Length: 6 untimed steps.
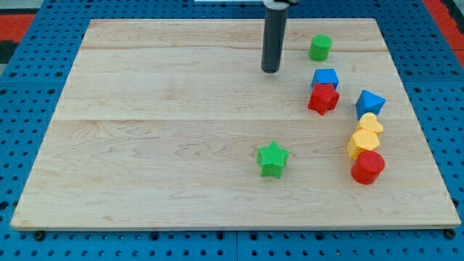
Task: Move the red star to the top right of the green star
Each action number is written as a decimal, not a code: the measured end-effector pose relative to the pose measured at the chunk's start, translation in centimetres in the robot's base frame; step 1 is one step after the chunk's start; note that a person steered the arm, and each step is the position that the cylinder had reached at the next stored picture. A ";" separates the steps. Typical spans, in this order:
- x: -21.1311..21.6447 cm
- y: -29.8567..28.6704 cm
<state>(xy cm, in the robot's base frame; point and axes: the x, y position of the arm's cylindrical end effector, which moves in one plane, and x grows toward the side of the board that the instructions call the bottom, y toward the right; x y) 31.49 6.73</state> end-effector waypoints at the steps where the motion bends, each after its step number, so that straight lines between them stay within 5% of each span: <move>1: -0.5 10.5; 2: 1.3 12.6; 6: 11.4 5.9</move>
